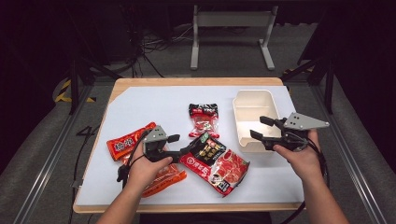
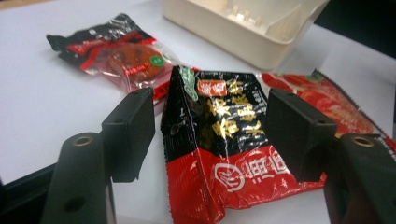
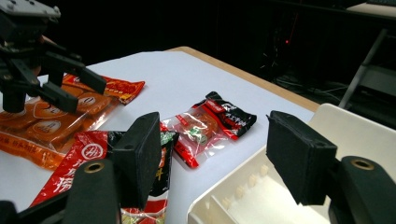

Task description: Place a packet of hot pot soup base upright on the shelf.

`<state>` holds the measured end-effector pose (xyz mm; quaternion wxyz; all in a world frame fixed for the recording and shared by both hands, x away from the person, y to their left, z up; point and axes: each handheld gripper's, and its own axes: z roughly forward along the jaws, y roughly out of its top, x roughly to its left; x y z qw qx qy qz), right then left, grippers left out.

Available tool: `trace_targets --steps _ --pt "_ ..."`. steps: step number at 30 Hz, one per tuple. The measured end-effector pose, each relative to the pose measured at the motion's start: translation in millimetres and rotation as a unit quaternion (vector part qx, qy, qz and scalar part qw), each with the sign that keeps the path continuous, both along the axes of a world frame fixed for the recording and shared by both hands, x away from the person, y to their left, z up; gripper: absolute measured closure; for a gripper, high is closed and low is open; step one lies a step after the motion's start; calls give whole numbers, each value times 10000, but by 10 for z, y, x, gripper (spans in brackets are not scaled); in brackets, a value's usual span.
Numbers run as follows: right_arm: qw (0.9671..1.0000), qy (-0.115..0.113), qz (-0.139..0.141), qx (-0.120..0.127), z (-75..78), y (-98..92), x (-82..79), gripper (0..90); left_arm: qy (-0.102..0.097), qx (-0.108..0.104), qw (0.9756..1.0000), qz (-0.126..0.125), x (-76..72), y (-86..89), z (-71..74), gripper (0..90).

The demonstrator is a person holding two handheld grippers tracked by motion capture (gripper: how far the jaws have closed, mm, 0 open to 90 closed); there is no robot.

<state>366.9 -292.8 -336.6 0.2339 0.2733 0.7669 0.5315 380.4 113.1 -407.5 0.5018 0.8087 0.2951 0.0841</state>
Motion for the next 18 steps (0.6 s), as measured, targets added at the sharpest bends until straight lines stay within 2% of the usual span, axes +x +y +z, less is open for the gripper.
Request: trace_targets --steps 8,15,18 --pt "10000 37 -44 11 0 9 -1 349 297 133 9995 -53 60 -85 -150 360" --pt "9999 146 17 -45 -16 36 -9 357 470 234 9986 -82 106 -152 -177 371" --pt "9998 167 9 -101 -25 52 -9 351 547 341 9978 -126 122 -186 -194 379"
